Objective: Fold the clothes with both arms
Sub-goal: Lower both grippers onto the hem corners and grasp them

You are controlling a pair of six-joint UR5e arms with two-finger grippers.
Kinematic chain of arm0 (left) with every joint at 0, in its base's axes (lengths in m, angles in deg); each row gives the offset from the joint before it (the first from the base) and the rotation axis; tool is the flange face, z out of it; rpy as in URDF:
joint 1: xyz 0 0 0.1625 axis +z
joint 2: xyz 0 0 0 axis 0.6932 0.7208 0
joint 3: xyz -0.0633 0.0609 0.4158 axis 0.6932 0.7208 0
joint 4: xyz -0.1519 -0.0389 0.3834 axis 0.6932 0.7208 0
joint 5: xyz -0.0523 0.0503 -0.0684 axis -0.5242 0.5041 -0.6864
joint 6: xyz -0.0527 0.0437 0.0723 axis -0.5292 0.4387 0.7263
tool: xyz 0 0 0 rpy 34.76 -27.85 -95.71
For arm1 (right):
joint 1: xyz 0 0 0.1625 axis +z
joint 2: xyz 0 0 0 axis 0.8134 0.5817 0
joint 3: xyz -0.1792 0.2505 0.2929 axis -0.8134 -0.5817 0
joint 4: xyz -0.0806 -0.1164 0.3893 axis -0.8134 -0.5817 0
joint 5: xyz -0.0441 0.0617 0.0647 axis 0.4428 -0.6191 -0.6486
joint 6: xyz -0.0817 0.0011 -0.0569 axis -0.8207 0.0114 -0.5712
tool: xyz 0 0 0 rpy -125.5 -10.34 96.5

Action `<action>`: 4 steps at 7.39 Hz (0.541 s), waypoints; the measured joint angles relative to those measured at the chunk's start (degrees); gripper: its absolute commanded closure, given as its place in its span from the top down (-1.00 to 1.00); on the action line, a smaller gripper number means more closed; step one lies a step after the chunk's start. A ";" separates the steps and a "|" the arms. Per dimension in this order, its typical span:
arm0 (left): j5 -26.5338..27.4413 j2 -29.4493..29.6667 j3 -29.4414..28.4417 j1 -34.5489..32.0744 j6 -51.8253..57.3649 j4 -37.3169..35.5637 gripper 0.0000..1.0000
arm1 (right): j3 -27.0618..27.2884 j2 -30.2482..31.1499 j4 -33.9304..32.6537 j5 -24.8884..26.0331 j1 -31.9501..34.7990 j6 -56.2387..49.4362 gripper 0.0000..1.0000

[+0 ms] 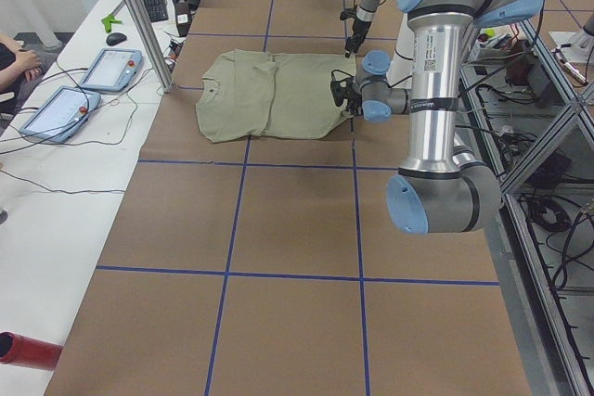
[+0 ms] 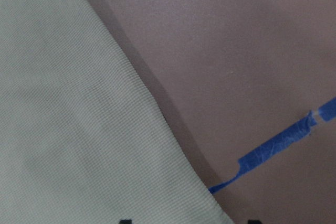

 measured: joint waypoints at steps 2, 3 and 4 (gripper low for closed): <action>0.03 -0.06 -0.01 0.00 0.00 0.00 -1.00 | -0.09 0.07 -0.19 0.06 -0.39 0.00 0.39; 0.04 -0.10 -0.03 0.00 0.00 0.00 -1.00 | -0.16 0.02 -0.58 0.14 -0.57 0.00 0.29; 0.05 -0.11 -0.03 0.00 0.00 0.00 -1.00 | -0.20 0.02 -0.87 0.26 -0.68 0.00 0.22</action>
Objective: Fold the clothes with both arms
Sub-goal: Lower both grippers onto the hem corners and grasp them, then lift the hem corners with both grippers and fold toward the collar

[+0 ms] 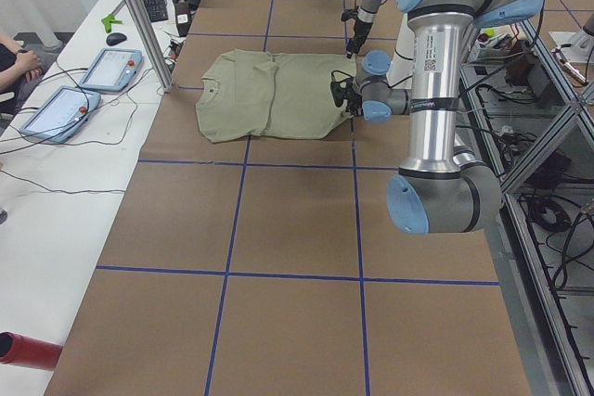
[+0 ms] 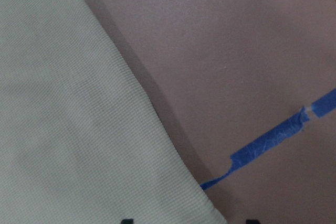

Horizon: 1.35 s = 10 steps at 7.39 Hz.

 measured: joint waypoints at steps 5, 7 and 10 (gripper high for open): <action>-0.01 -0.05 0.07 0.00 -0.08 0.00 -1.00 | 0.24 -0.53 -0.21 0.08 0.18 0.00 -1.00; -0.09 0.05 0.15 0.00 -0.07 0.00 -1.00 | 1.99 -0.18 -2.15 -0.30 0.84 -0.18 -1.00; -4.54 -0.24 7.36 -0.36 0.17 -6.60 -1.00 | 16.16 -0.54 -19.68 -6.31 3.35 -0.77 -1.00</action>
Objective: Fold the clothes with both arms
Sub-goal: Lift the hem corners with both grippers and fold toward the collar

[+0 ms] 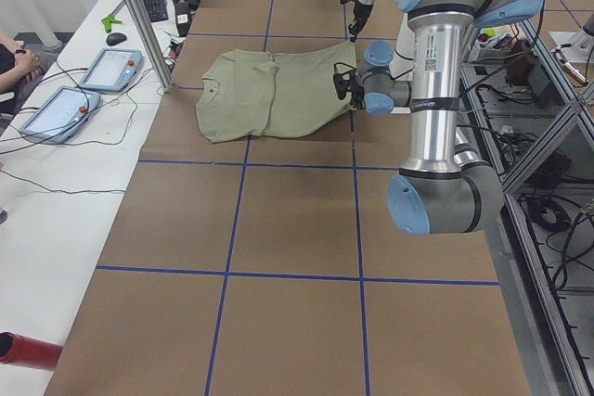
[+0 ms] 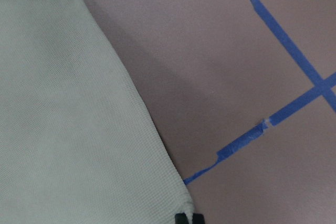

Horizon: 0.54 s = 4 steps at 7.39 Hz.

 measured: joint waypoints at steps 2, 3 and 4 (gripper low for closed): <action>-7.55 2.16 11.96 -2.10 0.15 -14.51 -1.00 | 11.75 -4.15 -14.44 -8.15 4.09 -0.77 -1.00; -11.23 5.22 14.99 -4.50 0.36 -19.90 -1.00 | 14.86 -9.42 -22.80 -11.42 7.04 -2.95 -1.00; -13.42 9.32 14.80 -7.03 1.86 -23.60 -1.00 | 15.18 -14.97 -29.63 -13.10 9.70 -7.06 -1.00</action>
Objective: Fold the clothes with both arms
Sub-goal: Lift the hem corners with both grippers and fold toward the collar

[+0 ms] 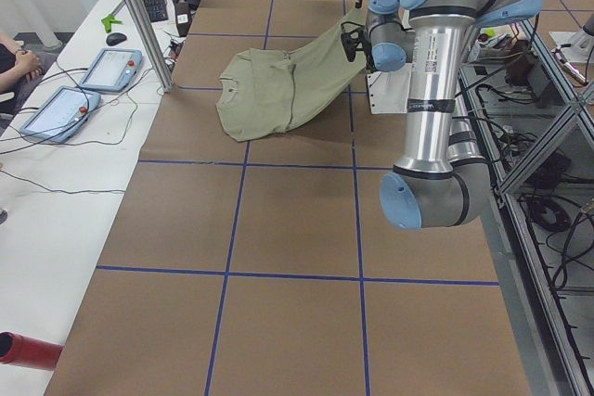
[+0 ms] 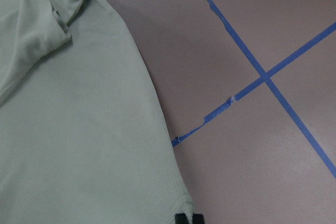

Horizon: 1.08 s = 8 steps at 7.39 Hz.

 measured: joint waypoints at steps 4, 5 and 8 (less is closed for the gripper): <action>-1.81 15.43 -21.36 -16.62 18.61 -2.99 -1.00 | -14.89 -10.75 -0.53 -1.22 14.97 -19.47 -1.00; -1.93 17.59 -26.37 -21.27 23.92 -2.79 -1.00 | -20.45 -12.01 3.47 -1.67 19.30 -22.98 -1.00; -1.85 22.67 -41.44 -29.08 33.24 2.68 -1.00 | -38.05 -17.78 14.88 -2.59 28.46 -30.06 -1.00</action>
